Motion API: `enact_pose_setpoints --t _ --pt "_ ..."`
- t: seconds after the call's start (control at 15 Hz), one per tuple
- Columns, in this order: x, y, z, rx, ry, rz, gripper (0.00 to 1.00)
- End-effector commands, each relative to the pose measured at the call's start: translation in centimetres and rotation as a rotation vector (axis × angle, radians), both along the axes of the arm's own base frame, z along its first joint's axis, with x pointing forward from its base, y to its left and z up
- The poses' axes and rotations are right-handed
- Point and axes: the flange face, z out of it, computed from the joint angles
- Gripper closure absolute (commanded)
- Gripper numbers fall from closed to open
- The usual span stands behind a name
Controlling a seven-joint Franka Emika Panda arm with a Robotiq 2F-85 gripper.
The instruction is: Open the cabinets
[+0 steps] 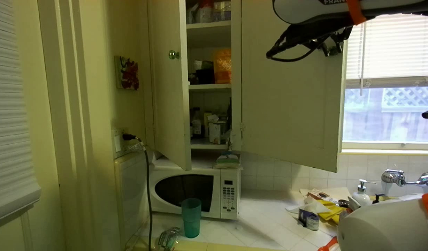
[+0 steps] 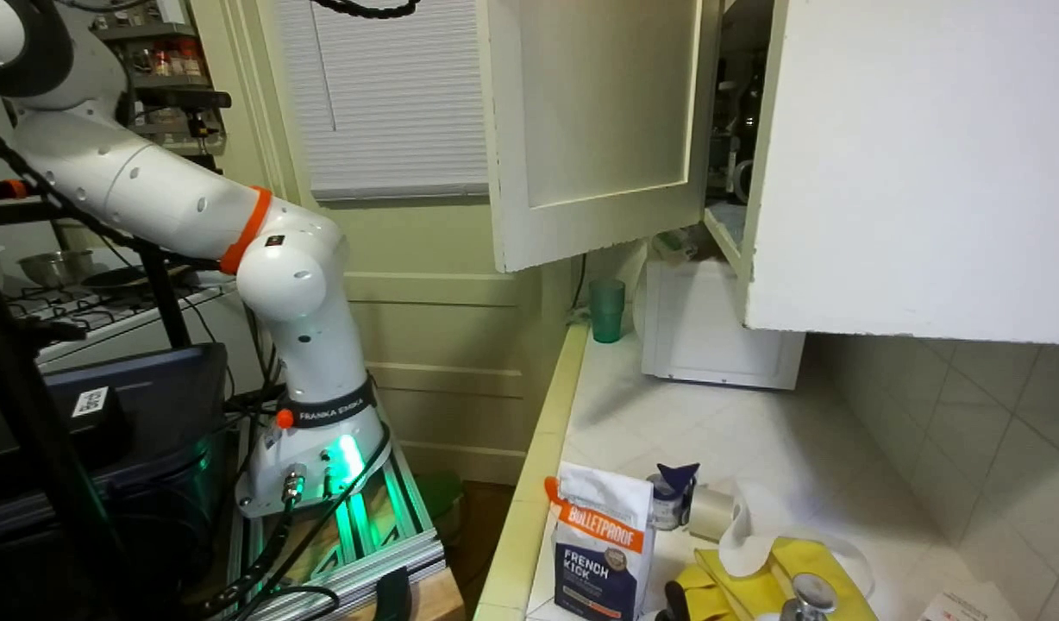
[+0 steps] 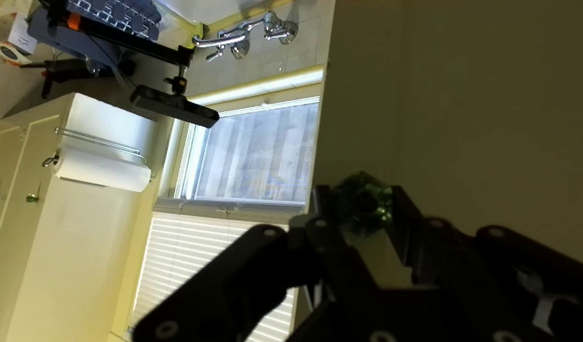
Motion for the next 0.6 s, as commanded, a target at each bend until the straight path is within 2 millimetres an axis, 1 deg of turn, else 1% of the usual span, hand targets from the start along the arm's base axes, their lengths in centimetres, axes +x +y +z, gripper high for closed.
enact_pose_setpoints --t 0.0,0.53 --pt "4.7 2.7 -4.4 0.105 -0.047 0.091 0.92" --pt "4.3 4.5 -4.5 0.106 -0.145 0.064 0.92"
